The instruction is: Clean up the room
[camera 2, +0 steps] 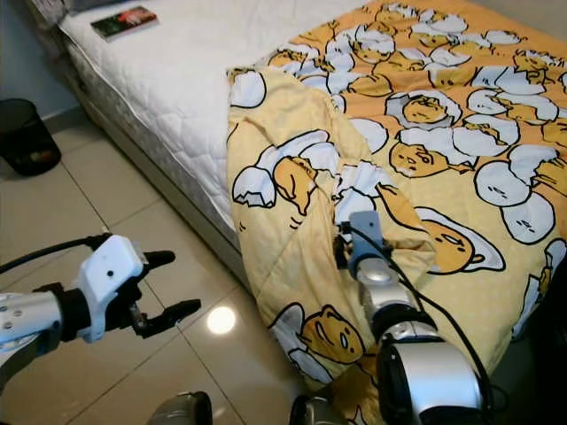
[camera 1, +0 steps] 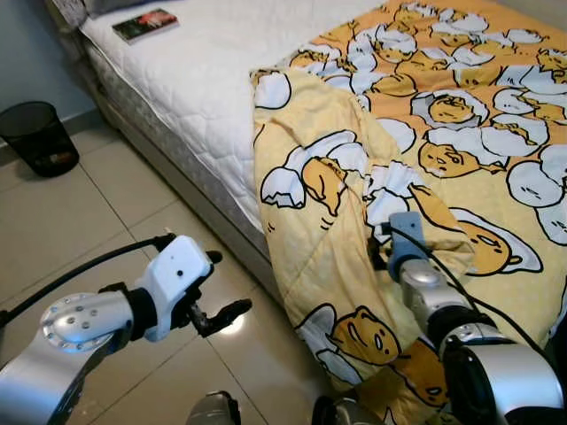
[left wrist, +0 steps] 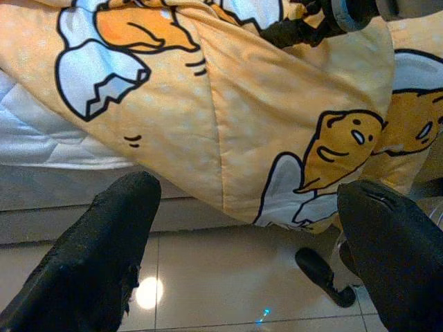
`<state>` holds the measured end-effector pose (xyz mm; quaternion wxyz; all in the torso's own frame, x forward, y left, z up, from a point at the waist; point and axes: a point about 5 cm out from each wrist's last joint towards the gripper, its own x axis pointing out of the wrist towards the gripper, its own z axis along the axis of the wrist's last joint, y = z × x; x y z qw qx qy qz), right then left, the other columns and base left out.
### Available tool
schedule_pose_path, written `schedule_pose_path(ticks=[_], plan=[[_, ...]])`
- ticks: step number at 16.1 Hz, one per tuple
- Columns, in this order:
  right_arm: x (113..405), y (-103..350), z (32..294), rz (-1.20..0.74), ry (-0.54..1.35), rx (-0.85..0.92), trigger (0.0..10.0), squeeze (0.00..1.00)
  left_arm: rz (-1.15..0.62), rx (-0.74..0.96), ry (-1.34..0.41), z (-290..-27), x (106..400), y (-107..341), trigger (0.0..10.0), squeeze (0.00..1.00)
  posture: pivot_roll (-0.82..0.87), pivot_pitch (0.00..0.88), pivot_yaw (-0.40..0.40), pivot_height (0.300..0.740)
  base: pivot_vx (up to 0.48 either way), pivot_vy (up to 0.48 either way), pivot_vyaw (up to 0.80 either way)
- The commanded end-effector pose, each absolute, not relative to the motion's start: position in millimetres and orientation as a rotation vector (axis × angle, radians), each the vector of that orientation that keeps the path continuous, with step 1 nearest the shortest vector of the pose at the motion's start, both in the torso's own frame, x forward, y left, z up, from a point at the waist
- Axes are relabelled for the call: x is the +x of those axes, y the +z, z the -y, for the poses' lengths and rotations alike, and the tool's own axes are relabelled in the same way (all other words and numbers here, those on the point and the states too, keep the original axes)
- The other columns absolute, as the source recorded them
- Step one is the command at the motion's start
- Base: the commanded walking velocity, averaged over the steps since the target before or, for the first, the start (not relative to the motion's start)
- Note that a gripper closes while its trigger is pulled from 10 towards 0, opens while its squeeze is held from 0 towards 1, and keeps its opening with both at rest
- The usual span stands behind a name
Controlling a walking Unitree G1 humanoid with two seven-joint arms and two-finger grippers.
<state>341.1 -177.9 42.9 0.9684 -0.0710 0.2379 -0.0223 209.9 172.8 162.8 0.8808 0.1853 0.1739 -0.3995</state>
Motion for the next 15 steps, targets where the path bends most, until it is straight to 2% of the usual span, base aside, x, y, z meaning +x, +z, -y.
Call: schedule_pose_path(ticks=[1,2,8,15], plan=[[345,47,174,-0.458,-0.046,-0.124,1.3,0.00,-0.354,0.381,-0.817,-173,207,166,10.0,0.00,0.20,0.205,-0.032,0.740,0.000,0.000,0.00],[345,48,171,-0.454,-0.027,-0.128,0.0,0.00,-0.350,0.368,-0.808,-171,206,167,10.0,0.00,0.20,0.193,-0.039,0.740,0.000,0.000,0.00],[343,44,171,-0.489,-0.010,-0.142,0.0,0.00,-0.380,0.355,-0.823,-168,200,163,10.0,0.00,0.18,0.141,-0.044,0.740,0.000,0.000,0.00],[340,41,183,-0.523,-0.026,-0.152,0.0,0.00,-0.382,0.338,-0.844,-162,197,161,10.0,0.00,0.18,0.153,-0.055,0.740,0.000,0.000,0.00]])
